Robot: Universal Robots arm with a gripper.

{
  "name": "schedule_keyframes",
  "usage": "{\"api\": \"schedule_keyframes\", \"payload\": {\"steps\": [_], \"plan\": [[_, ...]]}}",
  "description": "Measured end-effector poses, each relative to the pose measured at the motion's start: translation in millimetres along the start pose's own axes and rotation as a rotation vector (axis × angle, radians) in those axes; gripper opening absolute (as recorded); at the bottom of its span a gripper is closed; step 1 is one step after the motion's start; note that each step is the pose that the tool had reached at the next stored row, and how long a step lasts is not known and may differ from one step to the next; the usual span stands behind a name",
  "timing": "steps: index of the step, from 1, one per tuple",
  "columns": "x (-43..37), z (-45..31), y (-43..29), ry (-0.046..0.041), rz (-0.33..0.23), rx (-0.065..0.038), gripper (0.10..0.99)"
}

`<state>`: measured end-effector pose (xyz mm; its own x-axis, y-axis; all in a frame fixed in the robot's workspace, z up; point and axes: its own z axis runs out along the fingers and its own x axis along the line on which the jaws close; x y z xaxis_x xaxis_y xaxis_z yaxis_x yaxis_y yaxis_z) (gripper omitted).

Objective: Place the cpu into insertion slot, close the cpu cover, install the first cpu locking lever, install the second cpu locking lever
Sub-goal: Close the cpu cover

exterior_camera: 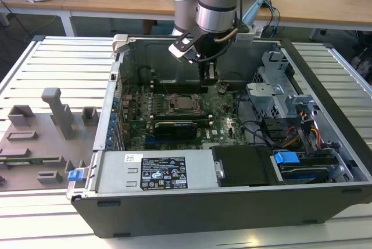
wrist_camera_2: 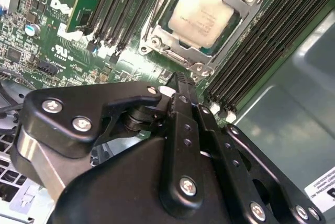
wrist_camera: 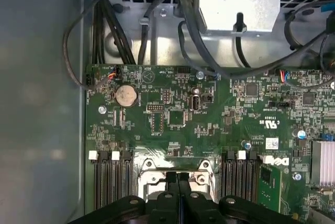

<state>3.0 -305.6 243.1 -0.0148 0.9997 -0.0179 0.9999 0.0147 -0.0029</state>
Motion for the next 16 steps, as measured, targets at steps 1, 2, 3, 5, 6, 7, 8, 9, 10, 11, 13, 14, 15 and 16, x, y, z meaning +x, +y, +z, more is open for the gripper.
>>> {"api": "schedule_keyframes", "payload": {"steps": [1,2,3,5,6,7,8,9,10,11,13,14,15,16], "plan": [[0.2,1.3,-5.1,0.0003,0.000,0.000,0.106],[0.2,2.7,-7.9,0.0001,0.000,0.000,0.106],[0.3,4.6,-11.9,0.0001,0.000,0.000,0.106],[0.5,9.8,-24.8,0.0000,0.000,0.000,0.106],[0.6,11.8,-29.7,0.0000,0.000,0.000,0.106],[0.7,13.7,-34.3,0.0000,0.000,0.000,0.106],[0.9,15.6,-38.9,0.0001,0.000,0.000,0.106],[1.0,17.6,-44.1,0.0000,0.000,0.000,0.106],[1.0,19.3,-48.4,-0.0001,0.000,0.000,0.106],[1.3,22.9,-57.0,0.0001,0.000,0.000,0.106],[1.5,28.9,-66.9,0.0001,0.000,0.000,0.106],[1.6,30.9,-69.1,0.0000,0.000,0.000,0.106],[1.6,31.8,-69.9,0.0001,0.000,0.000,0.106],[1.6,32.5,-70.8,0.0001,0.000,0.000,0.106]]}}
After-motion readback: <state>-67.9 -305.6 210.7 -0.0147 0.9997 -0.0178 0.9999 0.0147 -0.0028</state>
